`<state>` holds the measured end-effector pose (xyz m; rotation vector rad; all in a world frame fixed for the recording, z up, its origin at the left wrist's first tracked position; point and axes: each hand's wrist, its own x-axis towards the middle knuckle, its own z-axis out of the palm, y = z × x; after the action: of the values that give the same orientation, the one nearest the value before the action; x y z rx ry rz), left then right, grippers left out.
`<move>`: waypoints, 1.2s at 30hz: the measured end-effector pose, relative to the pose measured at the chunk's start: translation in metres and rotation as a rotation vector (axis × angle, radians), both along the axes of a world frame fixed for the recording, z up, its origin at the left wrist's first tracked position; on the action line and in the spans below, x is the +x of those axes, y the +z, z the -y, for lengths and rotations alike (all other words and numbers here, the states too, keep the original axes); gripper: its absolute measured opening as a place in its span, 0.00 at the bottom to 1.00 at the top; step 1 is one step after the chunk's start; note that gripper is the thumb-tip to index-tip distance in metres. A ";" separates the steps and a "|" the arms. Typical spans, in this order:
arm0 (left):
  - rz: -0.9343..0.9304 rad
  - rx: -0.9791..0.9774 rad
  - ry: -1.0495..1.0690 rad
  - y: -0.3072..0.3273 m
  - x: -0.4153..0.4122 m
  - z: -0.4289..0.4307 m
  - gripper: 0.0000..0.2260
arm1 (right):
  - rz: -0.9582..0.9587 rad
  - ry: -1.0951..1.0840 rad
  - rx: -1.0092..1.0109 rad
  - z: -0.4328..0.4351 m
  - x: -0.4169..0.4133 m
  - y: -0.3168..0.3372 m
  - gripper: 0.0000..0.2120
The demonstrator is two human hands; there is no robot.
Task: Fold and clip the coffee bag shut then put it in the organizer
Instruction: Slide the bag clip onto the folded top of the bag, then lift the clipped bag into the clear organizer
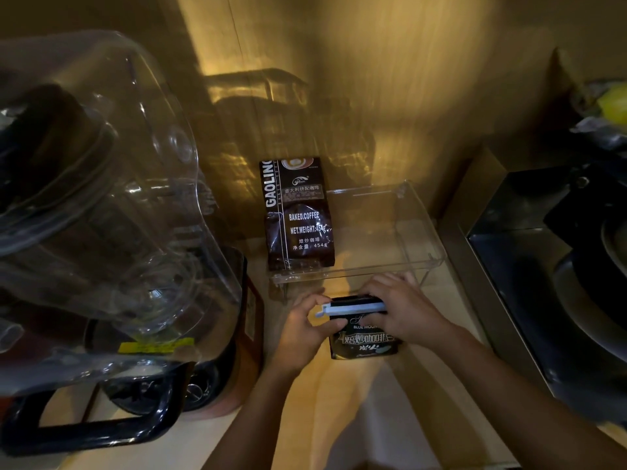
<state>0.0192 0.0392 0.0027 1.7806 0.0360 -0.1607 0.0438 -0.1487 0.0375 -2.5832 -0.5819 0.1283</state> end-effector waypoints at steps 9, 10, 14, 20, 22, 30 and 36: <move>-0.276 -0.231 -0.132 -0.022 0.001 0.002 0.27 | -0.598 -0.328 0.661 0.041 -0.009 -0.013 0.27; -0.291 -0.230 -0.147 -0.025 0.001 0.003 0.30 | -0.640 -0.343 0.719 0.041 -0.014 -0.021 0.31; -0.309 -0.108 -0.247 -0.038 -0.007 0.009 0.30 | -0.748 -0.312 0.841 0.032 -0.033 -0.055 0.42; -0.297 -0.117 -0.111 -0.052 -0.013 0.023 0.33 | -0.707 -0.300 0.979 0.012 -0.038 -0.080 0.29; -0.257 0.031 -0.096 -0.054 -0.014 0.023 0.32 | -0.717 -0.360 0.940 0.011 -0.035 -0.079 0.24; -0.161 0.079 -0.050 -0.021 -0.010 0.021 0.31 | -0.553 -0.432 0.755 0.028 -0.026 -0.058 0.27; 0.004 0.135 -0.100 0.039 0.012 0.021 0.32 | -0.395 -0.258 0.600 0.040 -0.010 0.022 0.32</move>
<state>0.0308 0.0180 0.0419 1.9186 -0.0458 -0.2316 0.0338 -0.1883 0.0596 -1.9506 -0.1079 0.3141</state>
